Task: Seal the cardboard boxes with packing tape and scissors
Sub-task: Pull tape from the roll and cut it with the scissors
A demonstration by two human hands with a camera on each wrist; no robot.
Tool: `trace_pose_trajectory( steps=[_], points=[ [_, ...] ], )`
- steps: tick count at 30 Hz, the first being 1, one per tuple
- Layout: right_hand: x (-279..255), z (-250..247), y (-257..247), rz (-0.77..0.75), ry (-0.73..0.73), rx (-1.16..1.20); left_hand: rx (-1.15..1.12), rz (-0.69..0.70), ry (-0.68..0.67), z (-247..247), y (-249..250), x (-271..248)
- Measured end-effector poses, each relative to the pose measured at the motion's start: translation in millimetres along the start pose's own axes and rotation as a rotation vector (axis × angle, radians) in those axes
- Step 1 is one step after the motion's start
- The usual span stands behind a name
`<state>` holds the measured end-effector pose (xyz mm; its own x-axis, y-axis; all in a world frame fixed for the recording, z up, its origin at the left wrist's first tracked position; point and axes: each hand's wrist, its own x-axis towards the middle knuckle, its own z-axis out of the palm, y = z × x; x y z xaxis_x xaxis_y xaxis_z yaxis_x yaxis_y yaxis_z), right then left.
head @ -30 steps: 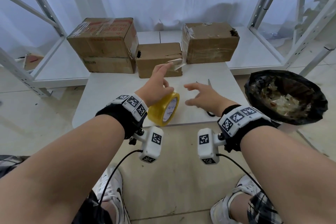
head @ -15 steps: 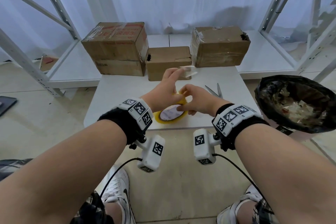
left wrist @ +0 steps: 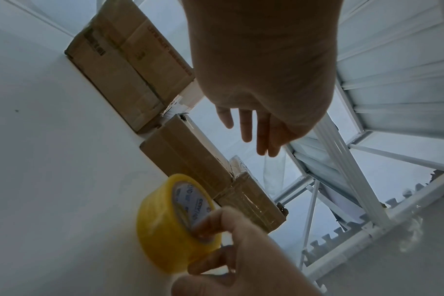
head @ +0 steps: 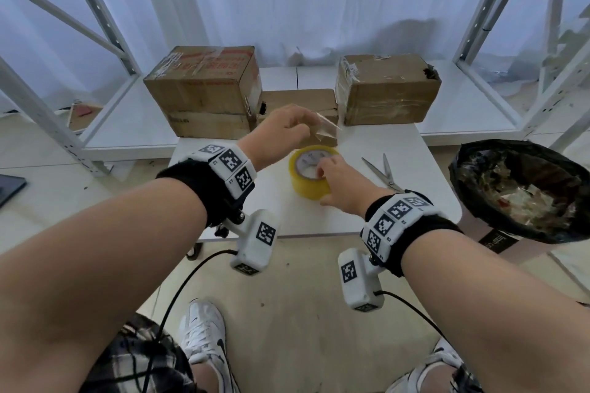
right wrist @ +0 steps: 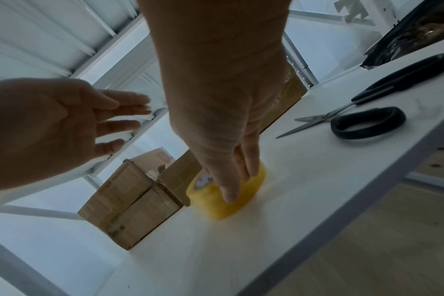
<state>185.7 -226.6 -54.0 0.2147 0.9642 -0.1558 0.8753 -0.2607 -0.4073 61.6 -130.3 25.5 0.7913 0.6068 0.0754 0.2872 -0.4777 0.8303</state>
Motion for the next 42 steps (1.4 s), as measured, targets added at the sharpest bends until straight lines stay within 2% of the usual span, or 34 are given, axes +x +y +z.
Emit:
trace_pose_trajectory(
  steps=[3, 7, 9, 11, 14, 17, 24, 28, 36, 42],
  points=[
    [-2, -2, 4, -0.007, -0.014, 0.054, 0.060, -0.009, 0.017, -6, 1, 6],
    [-2, -48, 11, 0.106, 0.272, 0.229, 0.199, 0.024, 0.044, -18, 4, 20],
    [3, -80, 8, 0.092, 0.348, 0.369, 0.237, 0.043, 0.046, -24, 9, 32],
    [14, -109, 0, -0.015, 0.318, 0.377, 0.264, 0.061, 0.042, -30, 14, 45],
    [33, -134, -11, -0.132, 0.193, 0.287, 0.277, 0.073, 0.041, -30, 16, 65],
    [55, -124, -3, -0.158, 0.165, 0.211, 0.248, 0.058, 0.107, -27, 3, 81],
    [90, -92, 13, -0.166, 0.330, 0.394, 0.176, -0.019, 0.142, -22, -19, 105],
    [100, -88, 17, -0.157, 0.380, 0.401, 0.119, -0.045, 0.108, -16, -20, 109],
    [89, -95, 24, -0.164, 0.307, 0.419, 0.097, -0.037, -0.051, -20, -21, 99],
    [84, -100, 28, -0.135, 0.250, 0.466, 0.035, -0.053, -0.107, -20, -15, 96]
  ],
)
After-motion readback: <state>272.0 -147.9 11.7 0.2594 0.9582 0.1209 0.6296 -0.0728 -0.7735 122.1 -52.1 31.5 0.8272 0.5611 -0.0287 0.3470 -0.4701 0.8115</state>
